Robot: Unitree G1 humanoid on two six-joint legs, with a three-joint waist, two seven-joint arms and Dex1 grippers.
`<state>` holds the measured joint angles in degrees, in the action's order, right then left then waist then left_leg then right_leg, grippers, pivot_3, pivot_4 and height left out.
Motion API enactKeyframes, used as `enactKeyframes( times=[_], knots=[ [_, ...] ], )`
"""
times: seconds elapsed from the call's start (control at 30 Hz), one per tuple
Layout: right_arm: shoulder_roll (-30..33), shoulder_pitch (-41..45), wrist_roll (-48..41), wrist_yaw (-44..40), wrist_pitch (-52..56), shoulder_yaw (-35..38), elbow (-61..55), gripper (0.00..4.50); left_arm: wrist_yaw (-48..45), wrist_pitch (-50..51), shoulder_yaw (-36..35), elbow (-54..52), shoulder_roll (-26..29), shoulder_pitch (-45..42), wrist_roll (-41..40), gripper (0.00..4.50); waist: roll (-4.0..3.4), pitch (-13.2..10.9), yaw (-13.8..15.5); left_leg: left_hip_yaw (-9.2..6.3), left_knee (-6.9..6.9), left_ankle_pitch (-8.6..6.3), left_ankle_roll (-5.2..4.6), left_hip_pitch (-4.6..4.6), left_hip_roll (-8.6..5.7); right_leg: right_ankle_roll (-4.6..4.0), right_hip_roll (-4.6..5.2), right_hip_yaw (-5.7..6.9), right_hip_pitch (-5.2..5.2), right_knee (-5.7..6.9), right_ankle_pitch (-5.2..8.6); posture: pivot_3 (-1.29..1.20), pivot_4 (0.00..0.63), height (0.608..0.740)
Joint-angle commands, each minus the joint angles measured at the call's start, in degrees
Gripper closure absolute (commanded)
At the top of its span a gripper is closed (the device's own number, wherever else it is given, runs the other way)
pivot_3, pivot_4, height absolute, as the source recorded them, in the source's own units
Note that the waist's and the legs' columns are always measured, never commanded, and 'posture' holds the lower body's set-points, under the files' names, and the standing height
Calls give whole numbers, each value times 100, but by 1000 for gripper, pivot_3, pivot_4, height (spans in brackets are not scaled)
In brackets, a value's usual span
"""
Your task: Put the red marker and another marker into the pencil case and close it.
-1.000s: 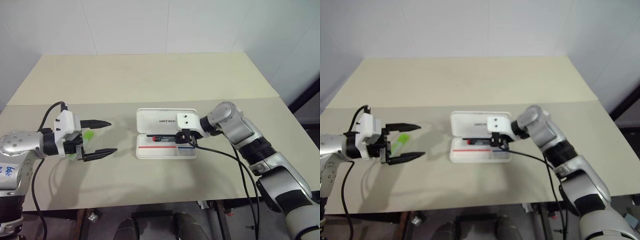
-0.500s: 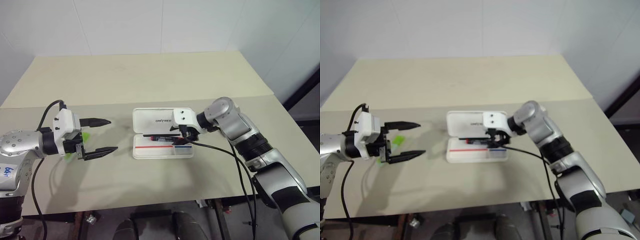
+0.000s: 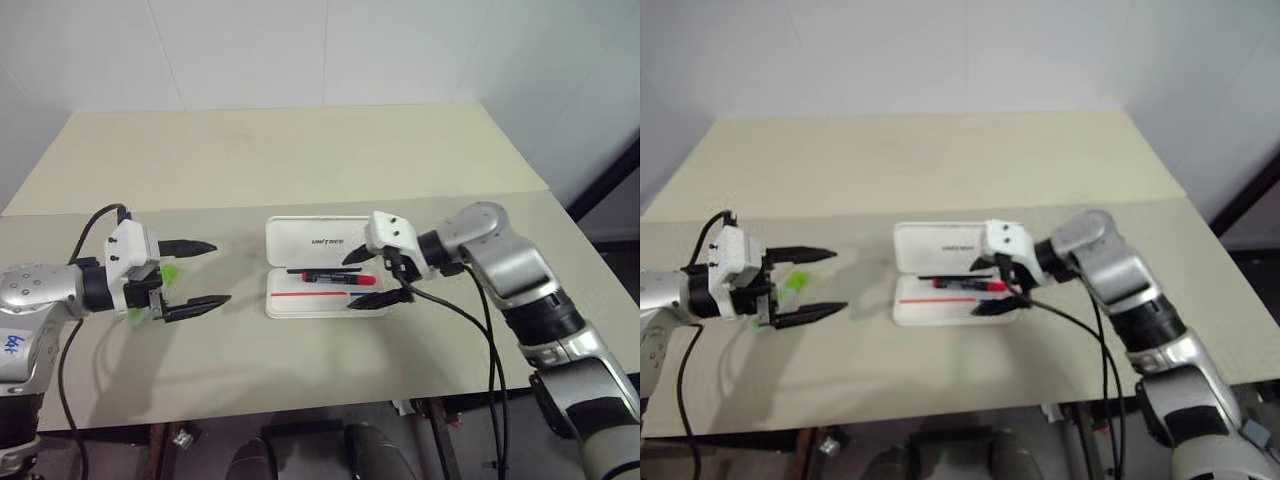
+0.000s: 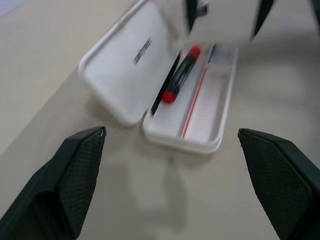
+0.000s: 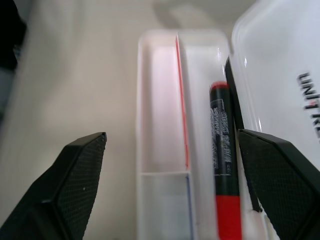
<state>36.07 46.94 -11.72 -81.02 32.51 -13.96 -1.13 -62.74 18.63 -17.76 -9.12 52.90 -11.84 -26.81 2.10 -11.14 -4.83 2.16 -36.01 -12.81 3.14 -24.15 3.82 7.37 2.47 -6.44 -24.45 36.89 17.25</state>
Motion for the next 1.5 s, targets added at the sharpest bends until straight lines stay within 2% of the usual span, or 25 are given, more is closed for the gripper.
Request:
enactKeyframes(
  times=[0.03, 0.2, 0.33, 0.5, 0.77, 1.07, 1.4, 1.5],
  knots=[
    [202, -357, -806, -284, -281, 724, -576, 42, 422, 151, -502, -6, 249, 288, 264, 0, 1, 0, 1, -1, 1, 0, 0, 1, 0, -1, 0, 0, 0, 0, 1, 0, 150, 740],
    [690, -756, -828, -91, -472, 1043, -482, 42, 1386, 1198, -658, -82, 522, 388, 671, 0, 9, -5, 6, 1, -4, 0, 0, 1, -1, -3, 3, 0, 1, -1, 2, 0, 150, 740],
    [769, -834, -812, 63, -634, 1032, -364, 42, 2245, 2716, -526, -102, 739, -216, 780, 0, 24, -11, 4, 0, -5, 1, -1, 4, -1, -27, 2, 0, 2, 1, 15, 0, 150, 740],
    [745, -828, -832, 140, -764, 983, -245, 42, 2420, 3952, -194, -366, 1004, -571, 666, 0, 39, -16, -4, 3, -2, -2, 3, 3, -2, -6, 3, -2, 1, -3, 4, 0, 150, 740],
    [695, -923, -907, 360, -778, 980, -353, 42, 2733, 5284, 29, -747, 719, -360, 525, 0, 44, -19, 5, -1, 11, -10, 12, 0, 0, -4, -2, -1, -9, 0, 14, 0, 150, 740],
    [699, -1201, -1076, 740, -575, 1050, -793, 42, 2693, 5347, 256, -279, 709, -220, 516, 0, 50, -21, 9, -2, -4, -10, 13, 1, 0, -3, 0, -1, -4, 5, 13, 0, 150, 740],
    [857, -1383, -1257, 1027, -363, 1187, -1187, 42, 2566, 4807, 847, 697, 587, -748, 634, 0, 49, -20, 83, -5, -7, -7, 10, 7, -2, -7, 1, 1, 1, 10, 13, 0, 150, 740],
    [903, -1425, -1286, 1092, -325, 1223, -1260, 0, 2480, 4658, 972, 891, 606, -880, 662, 599, 49, -20, 98, -4, -10, -1, 7, 8, -2, -28, 1, 0, 2, 9, 15, 0, 150, 740]
  ],
)
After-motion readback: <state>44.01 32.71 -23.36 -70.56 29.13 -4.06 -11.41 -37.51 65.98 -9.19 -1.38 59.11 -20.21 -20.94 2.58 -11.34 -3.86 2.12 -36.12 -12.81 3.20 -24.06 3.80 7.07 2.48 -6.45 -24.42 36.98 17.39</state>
